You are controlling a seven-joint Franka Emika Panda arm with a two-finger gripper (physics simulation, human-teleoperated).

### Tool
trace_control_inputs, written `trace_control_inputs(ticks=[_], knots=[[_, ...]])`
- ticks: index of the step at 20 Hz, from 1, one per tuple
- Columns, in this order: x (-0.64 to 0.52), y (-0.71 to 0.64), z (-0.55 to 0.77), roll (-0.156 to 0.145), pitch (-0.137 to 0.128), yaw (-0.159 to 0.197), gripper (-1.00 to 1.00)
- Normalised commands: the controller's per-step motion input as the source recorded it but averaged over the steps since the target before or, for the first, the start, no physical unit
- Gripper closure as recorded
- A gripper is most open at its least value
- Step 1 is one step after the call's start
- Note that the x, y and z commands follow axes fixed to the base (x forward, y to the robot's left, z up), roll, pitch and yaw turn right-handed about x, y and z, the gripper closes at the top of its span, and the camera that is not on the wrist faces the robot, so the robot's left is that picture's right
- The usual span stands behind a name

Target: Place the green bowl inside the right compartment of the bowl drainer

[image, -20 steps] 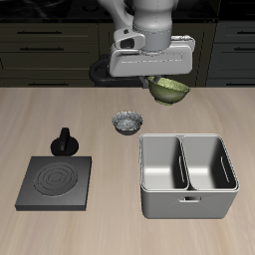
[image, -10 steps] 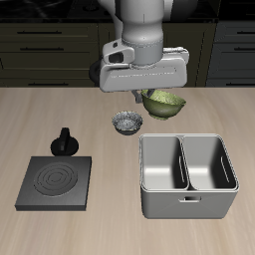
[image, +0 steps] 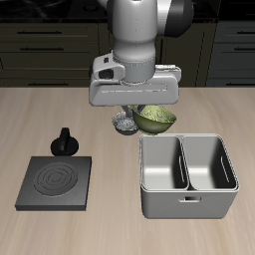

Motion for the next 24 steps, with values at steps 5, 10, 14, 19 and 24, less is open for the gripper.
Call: trace_control_inputs(ticks=[5, 10, 14, 19, 24], knots=[[-0.16, 0.28, -0.11, 0.052, 0.007, 0.0, 1.0], [-0.15, 0.27, -0.16, 0.059, 0.016, 0.017, 1.0], [-0.05, 0.1, -0.2, 0.027, 0.021, 0.019, 1.0], [-0.01, -0.01, -0.26, -0.005, 0.028, 0.014, 1.0], [0.0, -0.04, -0.3, -0.011, 0.036, 0.004, 1.0]])
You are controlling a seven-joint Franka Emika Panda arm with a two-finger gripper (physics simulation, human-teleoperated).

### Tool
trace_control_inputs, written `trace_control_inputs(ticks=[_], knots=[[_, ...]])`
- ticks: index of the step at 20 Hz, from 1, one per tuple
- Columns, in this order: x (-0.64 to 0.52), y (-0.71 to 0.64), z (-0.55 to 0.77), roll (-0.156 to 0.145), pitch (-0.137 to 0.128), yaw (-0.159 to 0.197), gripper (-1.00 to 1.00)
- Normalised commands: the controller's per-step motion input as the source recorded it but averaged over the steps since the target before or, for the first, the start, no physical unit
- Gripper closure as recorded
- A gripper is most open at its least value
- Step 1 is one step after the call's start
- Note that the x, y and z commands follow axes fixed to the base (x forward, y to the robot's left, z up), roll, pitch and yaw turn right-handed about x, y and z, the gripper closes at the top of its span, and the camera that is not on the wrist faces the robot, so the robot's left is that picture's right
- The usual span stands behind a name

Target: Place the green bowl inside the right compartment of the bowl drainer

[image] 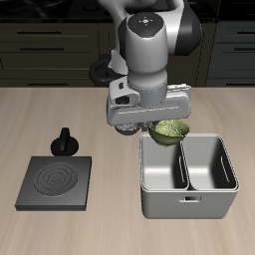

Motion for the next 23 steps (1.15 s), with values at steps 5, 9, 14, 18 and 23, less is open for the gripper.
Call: trace_control_inputs(ticks=[5, 9, 14, 18, 23], knots=[[-0.01, -0.03, -0.18, -0.007, 0.026, 0.009, 1.0], [-0.02, -0.04, -0.14, -0.006, 0.009, 0.046, 1.0], [-0.03, -0.02, -0.07, 0.013, 0.038, 0.003, -1.0], [-0.1, 0.04, 0.03, 0.013, 0.001, 0.018, -1.0], [-0.18, 0.1, 0.17, 0.0, -0.029, 0.029, -1.0]])
